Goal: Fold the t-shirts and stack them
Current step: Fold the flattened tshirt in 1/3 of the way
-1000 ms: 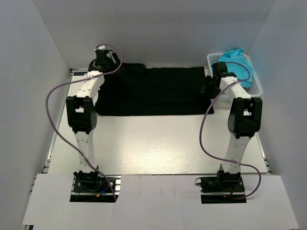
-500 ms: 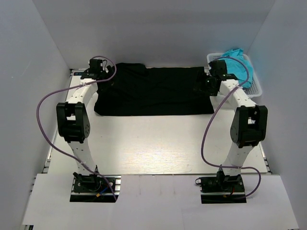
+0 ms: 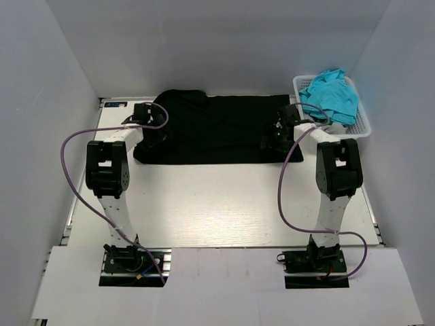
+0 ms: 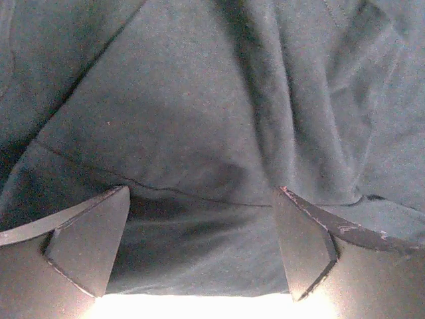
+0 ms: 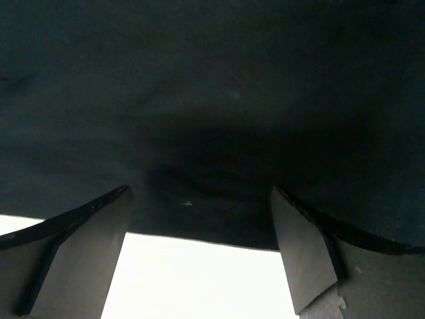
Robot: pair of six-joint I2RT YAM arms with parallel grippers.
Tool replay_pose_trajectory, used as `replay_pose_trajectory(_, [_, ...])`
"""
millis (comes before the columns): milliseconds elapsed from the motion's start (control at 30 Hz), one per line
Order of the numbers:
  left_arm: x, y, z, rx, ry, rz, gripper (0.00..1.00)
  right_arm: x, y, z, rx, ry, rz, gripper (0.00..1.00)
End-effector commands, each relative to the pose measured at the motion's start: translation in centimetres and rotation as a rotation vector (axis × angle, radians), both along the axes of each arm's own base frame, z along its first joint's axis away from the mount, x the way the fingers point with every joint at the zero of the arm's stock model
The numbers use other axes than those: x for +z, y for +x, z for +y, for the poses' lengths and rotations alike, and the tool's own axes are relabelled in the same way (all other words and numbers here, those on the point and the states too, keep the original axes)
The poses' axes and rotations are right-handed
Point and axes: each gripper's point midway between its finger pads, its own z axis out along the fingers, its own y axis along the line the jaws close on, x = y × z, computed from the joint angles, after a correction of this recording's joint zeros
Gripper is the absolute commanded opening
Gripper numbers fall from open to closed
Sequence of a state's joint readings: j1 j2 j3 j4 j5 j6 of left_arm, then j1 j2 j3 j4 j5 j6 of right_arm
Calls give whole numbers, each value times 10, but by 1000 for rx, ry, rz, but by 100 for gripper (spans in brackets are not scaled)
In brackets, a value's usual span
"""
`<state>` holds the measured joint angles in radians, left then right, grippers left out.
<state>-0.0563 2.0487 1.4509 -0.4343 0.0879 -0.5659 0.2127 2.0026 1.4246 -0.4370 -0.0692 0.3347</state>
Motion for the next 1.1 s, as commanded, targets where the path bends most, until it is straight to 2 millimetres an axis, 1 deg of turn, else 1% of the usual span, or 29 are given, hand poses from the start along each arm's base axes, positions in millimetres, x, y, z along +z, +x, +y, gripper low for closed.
replay_pose_trajectory(0, [-47, -64, -1, 27, -33, 219, 100, -10, -10, -6, -36, -10, 8, 90])
replay_pose_trajectory(33, [-43, -75, 1, 47, -27, 243, 100, -8, -16, -6, -38, -13, 11, 90])
replay_pose_trajectory(67, [-48, -92, 2, 48, -24, 289, 100, -19, -35, -9, -39, -23, 54, 90])
replay_pose_trajectory(100, [-48, -111, 2, 68, -27, 348, 100, -22, -43, -10, -33, -23, 67, 90])
replay_pose_trajectory(133, [-48, -125, 4, 86, 5, 380, 100, -6, -43, -8, -28, -9, 20, 90])
replay_pose_trajectory(200, [-41, -165, 2, 120, 0, 460, 100, -30, -86, -6, -16, -8, 107, 90])
replay_pose_trajectory(233, [-39, -180, 1, 127, -9, 483, 100, -25, -103, -7, -14, 2, 105, 90])
replay_pose_trajectory(267, [-46, -210, 3, 138, -5, 539, 100, -27, -114, -7, -17, 3, 118, 90])
replay_pose_trajectory(300, [-30, -214, 6, 147, -15, 484, 100, -46, -149, -12, -11, -16, 189, 90])
replay_pose_trajectory(367, [-26, -253, 8, 161, -13, 532, 100, -33, -163, -10, -13, 0, 161, 90])
replay_pose_trajectory(400, [-21, -262, 17, 190, 32, 527, 100, -38, -187, -15, -7, -11, 188, 90])
replay_pose_trajectory(433, [-6, -278, 24, 211, 58, 516, 100, -38, -200, -14, -5, -10, 209, 90])
replay_pose_trajectory(467, [2, -284, 29, 235, 80, 508, 100, -24, -201, -13, 3, 7, 156, 90])
replay_pose_trajectory(500, [9, -290, 38, 261, 124, 498, 100, -30, -220, -13, 16, 1, 185, 90])
replay_pose_trajectory(533, [16, -304, 41, 289, 137, 523, 100, -28, -226, -13, 18, 6, 185, 90])
replay_pose_trajectory(567, [33, -299, 33, 269, 98, 452, 100, -16, -233, -14, 19, 20, 156, 90])
replay_pose_trajectory(633, [51, -295, 26, 236, 54, 399, 100, -9, -246, -13, 47, 14, 163, 90])
replay_pose_trajectory(667, [63, -291, 23, 231, 30, 346, 100, 9, -239, -11, 54, 37, 88, 90])
replay_pose_trajectory(700, [77, -283, 23, 230, 22, 302, 100, 15, -241, -10, 68, 37, 76, 90])
replay_pose_trajectory(733, [84, -275, 22, 220, 20, 270, 100, 36, -228, -8, 74, 48, 1, 90])
replay_pose_trajectory(800, [108, -252, 23, 199, 22, 162, 100, 57, -214, -5, 90, 61, -86, 90])
replay_pose_trajectory(833, [115, -241, 26, 183, 44, 128, 100, 78, -199, -1, 90, 73, -153, 90])
replay_pose_trajectory(867, [125, -225, 25, 166, 47, 74, 100, 89, -187, 1, 92, 77, -207, 90])
replay_pose_trajectory(900, [142, -207, 25, 144, 51, 8, 100, 85, -182, 2, 97, 67, -193, 90])
replay_pose_trajectory(933, [142, -193, 22, 123, 52, 2, 100, 107, -165, 4, 88, 63, -250, 90])
replay_pose_trajectory(967, [157, -169, 23, 125, 57, -76, 100, 110, -159, 2, 76, 47, -256, 90])
replay_pose_trajectory(1000, [159, -155, 22, 118, 59, -103, 100, 107, -149, 6, 79, 38, -232, 90])
replay_pose_trajectory(1033, [162, -139, 18, 98, 47, -125, 100, 118, -136, 1, 46, 11, -265, 90])
replay_pose_trajectory(1067, [163, -107, 14, 50, 57, -161, 100, 119, -129, -4, 17, -19, -267, 90])
